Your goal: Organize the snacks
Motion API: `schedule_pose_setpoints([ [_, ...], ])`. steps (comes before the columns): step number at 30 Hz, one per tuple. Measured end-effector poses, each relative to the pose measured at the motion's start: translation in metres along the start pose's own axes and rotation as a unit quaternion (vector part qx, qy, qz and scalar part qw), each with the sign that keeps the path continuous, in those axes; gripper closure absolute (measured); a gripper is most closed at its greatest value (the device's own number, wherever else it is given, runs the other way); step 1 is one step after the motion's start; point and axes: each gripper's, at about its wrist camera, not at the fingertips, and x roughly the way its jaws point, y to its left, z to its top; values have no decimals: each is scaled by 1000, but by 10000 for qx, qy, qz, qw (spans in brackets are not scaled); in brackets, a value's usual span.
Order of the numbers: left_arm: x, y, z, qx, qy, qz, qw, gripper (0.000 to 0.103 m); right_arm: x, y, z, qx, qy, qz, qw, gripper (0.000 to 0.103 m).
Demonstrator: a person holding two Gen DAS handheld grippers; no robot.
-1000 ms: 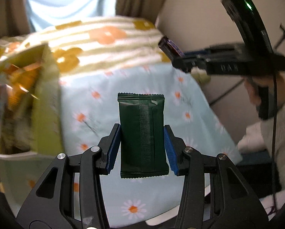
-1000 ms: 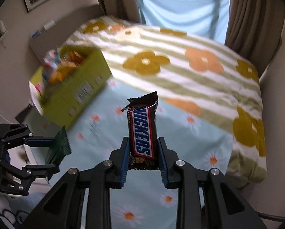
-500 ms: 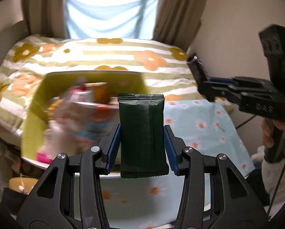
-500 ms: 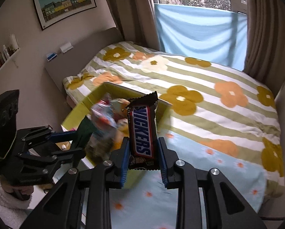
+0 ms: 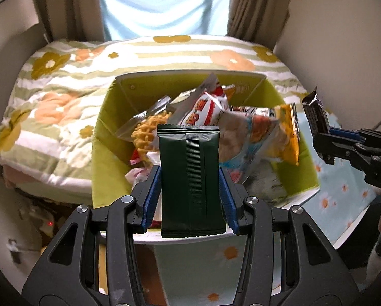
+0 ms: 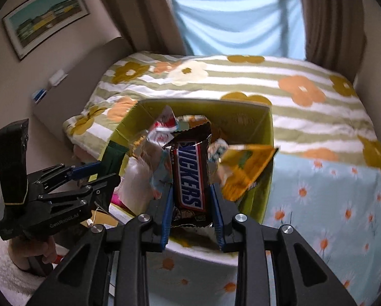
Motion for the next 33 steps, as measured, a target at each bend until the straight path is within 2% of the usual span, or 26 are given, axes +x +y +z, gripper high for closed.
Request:
schedule_pose_setpoints([
  [3,4,0,-3,69,24,-18,10000,61,6,-2,-7,142,136,-95,9998,77],
  [4,4,-1,-3,68,53,-65,9999,54,7,-2,-9,183,147,-134,9996,77],
  [5,6,-3,-3,75,102,-147,9998,45,6,-3,-11,212,161,-150,9995,77],
  [6,6,-5,-4,83,106,-158,9998,17,6,-5,-12,264,168,-169,9994,77],
  [7,5,-6,-5,93,24,-82,9999,0,5,-5,-14,325,143,-203,9992,77],
  [9,-1,-9,-6,109,-136,16,9998,0,5,-7,-17,444,125,-244,9986,77],
  [13,-4,-6,-14,21,-50,53,10000,0,2,-3,-22,458,43,-395,9982,77],
  [18,-11,3,-21,-103,-88,272,9995,0,10,8,-23,330,67,-315,9989,77],
  [22,-14,9,-23,-213,-133,284,9993,0,22,9,-21,468,81,-401,9981,76],
  [24,-13,11,-23,-210,-115,319,9992,0,29,8,-22,560,141,-404,9975,62],
  [26,-10,12,-24,-197,-67,368,9991,0,34,5,-25,669,178,-441,9966,12],
  [27,-7,13,-25,-194,-37,344,9992,0,34,3,-27,712,170,-490,9961,4],
  [28,-6,13,-26,-191,-11,306,9993,0,34,2,-28,736,156,-562,9956,1],
  [33,1,17,-33,-211,33,238,9995,0,38,-4,-38,735,253,-963,9923,1],
])
